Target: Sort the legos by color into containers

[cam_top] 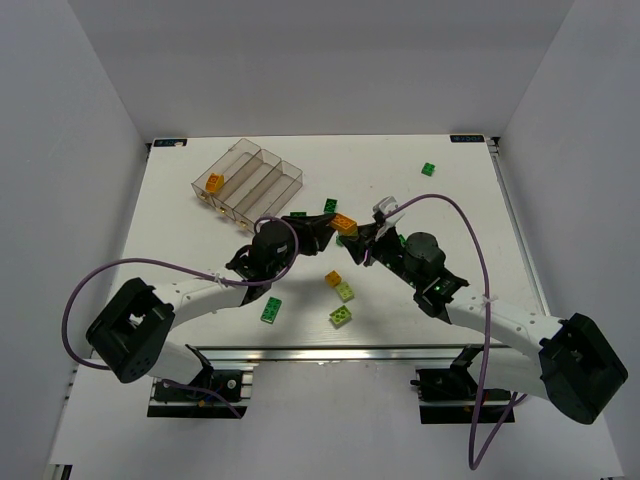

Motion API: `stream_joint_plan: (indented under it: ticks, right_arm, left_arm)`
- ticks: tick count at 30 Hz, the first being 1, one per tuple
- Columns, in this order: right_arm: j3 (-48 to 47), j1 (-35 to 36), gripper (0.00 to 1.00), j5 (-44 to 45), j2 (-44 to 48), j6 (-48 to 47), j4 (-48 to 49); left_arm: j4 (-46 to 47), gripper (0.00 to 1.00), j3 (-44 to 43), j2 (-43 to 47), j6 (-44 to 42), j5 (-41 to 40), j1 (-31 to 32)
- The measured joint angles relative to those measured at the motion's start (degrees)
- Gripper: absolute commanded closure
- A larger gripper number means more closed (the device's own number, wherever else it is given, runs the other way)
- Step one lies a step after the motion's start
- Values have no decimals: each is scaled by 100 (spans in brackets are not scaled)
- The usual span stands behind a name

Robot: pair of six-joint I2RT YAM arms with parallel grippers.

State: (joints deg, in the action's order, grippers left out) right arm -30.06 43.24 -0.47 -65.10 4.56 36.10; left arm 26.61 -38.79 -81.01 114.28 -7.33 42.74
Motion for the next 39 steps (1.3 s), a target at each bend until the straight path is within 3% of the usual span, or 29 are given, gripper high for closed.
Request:
stream_joint_plan:
  ticks: [23,32,39]
  right_arm:
    - [289,-11,86,-61,186,70,162]
    - [374,-11,85,-61,216,-50,354]
    - [409,-11,80,-61,216,-136,485]
  left_arm:
    - [107,100,85,0,-31,15,61]
    - [214,100,85,0,-52,35,68]
    - [308,100,85,-2,-72,33,68]
